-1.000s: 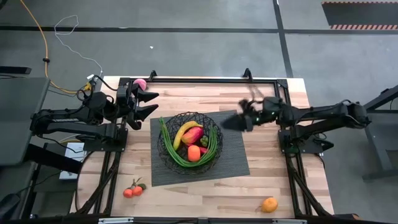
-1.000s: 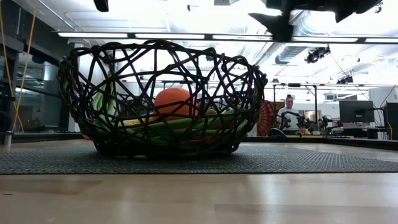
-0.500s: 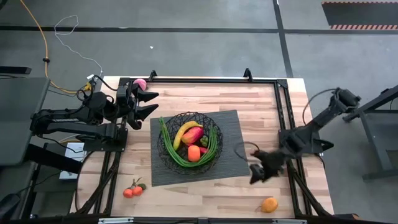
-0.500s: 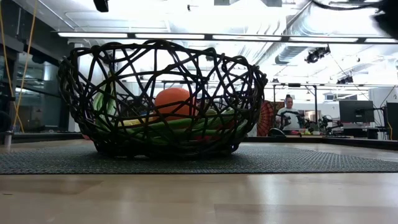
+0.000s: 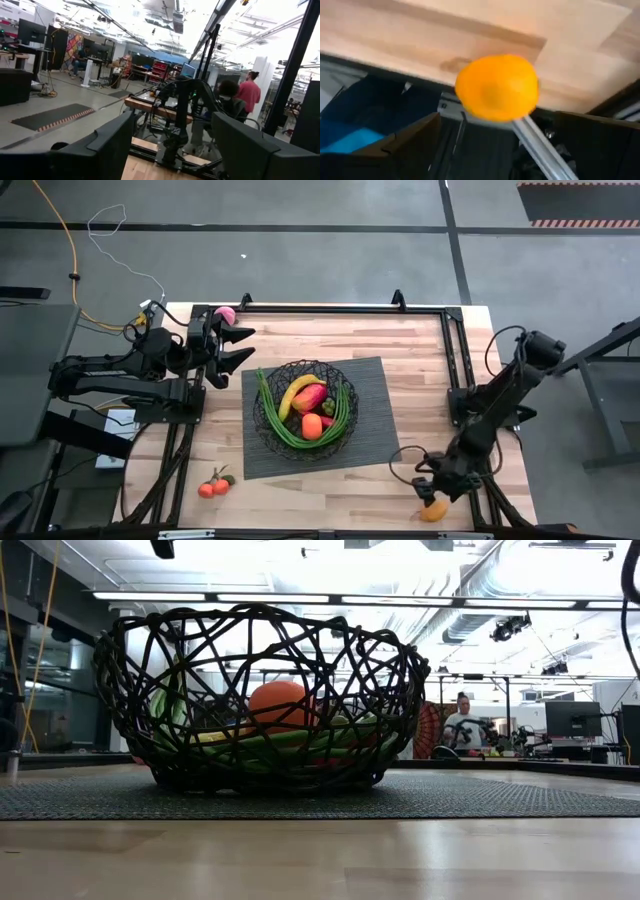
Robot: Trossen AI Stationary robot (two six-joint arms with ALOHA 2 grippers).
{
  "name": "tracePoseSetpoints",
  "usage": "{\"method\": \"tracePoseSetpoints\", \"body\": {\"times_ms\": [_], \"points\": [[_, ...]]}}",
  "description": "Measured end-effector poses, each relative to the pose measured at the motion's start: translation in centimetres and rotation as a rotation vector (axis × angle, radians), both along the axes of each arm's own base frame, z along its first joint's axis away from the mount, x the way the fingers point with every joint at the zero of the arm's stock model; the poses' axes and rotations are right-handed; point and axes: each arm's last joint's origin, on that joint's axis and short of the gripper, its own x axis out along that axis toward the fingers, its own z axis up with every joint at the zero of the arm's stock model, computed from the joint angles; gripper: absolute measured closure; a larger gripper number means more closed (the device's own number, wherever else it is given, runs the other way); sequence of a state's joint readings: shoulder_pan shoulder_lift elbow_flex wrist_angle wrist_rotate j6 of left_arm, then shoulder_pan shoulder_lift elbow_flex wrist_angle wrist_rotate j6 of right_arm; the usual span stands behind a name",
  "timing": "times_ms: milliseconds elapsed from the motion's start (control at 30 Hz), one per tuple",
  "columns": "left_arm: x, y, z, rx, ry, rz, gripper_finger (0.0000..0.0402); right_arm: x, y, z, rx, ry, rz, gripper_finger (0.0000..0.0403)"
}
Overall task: Build produce basket
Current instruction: Put the yellow lemon into the black mesh basket
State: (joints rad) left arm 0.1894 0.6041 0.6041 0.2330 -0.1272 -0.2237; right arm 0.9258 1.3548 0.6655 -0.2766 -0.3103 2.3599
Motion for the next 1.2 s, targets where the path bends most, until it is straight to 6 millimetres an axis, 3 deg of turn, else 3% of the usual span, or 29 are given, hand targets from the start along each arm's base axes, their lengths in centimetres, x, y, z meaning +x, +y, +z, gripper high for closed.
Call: {"method": "tracePoseSetpoints", "body": {"times_ms": [233, 633, 867, 1200], "points": [[0.0, 0.0, 0.0, 0.0, 0.0, 0.0, 0.0145, 1.1, 1.4, -1.0, -0.019, 0.072, 0.026, 0.0033], [0.0, 0.0, 0.0, 0.0, 0.0, 0.0, 0.0145, 1.6, 2.1, -3.2, -0.081, 0.089, 0.057, 0.0033], [0.0, 0.0, 0.0, -0.003, 0.001, 0.012, 0.0145, 1.7, 2.1, -3.4, -0.101, 0.068, 0.06, 0.0033], [0.0, 0.0, 0.0, -0.004, 0.004, 0.014, 0.0145, 1.7, 2.1, -3.3, -0.047, 0.167, 0.065, 0.0033]]}}
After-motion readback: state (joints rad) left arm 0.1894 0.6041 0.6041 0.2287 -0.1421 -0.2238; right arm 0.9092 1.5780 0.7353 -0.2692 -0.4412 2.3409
